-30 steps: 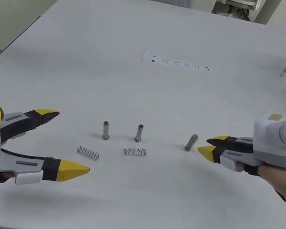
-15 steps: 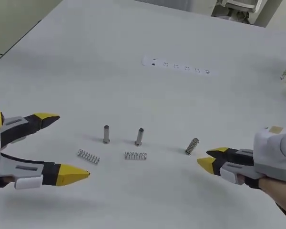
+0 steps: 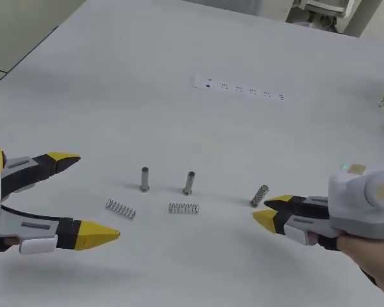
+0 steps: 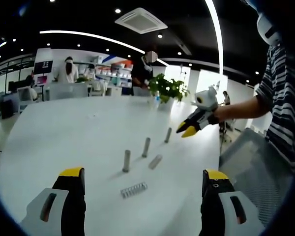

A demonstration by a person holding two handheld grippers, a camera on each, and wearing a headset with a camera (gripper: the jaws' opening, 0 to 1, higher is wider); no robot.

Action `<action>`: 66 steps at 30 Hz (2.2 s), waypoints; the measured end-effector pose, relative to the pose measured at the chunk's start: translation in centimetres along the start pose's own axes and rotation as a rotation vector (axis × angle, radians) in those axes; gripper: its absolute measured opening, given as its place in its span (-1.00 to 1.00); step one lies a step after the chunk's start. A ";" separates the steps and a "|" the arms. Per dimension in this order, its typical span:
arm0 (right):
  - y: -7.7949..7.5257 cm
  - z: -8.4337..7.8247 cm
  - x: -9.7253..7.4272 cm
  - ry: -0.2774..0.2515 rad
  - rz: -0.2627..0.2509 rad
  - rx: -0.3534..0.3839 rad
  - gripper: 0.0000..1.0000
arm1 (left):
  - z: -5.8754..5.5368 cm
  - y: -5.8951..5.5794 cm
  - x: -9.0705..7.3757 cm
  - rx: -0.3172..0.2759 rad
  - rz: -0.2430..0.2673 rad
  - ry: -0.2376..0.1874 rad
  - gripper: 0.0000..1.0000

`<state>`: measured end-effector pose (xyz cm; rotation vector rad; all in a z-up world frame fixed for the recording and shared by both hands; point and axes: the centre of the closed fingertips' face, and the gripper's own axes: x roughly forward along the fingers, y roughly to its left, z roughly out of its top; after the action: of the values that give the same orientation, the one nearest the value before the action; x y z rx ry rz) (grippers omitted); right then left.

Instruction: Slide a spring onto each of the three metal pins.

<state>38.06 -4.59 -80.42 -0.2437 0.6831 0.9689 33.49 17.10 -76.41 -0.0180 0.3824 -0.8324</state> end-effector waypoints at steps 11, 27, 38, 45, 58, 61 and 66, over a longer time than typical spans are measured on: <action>3.0 2.1 2.2 0.029 0.091 -0.137 -0.65 | -0.2 -0.1 -0.2 0.001 -0.003 0.006 0.92; 7.3 3.1 6.1 0.141 0.211 -0.438 -0.66 | -0.6 -0.2 -0.2 0.000 -0.004 0.011 0.91; 6.7 2.2 8.8 0.220 0.232 -0.495 -0.67 | -0.8 -0.5 -0.3 0.033 -0.008 0.027 0.91; 6.0 1.7 9.8 0.266 0.235 -0.528 -0.68 | -1.0 -0.5 -0.5 0.028 -0.010 0.028 0.91; 5.6 0.2 10.5 0.330 0.260 -0.539 -0.79 | -1.1 -0.3 -1.0 0.011 0.005 0.024 0.90; 5.6 0.2 10.5 0.328 0.263 -0.528 -0.84 | -1.2 -0.5 -1.1 0.012 0.003 0.031 0.90; 5.7 0.6 10.2 0.312 0.259 -0.527 -0.85 | -1.0 -0.9 -1.0 0.019 -0.007 0.034 0.89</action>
<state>37.47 5.75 -85.82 -0.7979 0.7442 1.3697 31.90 17.36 -76.90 0.0129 0.4066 -0.8446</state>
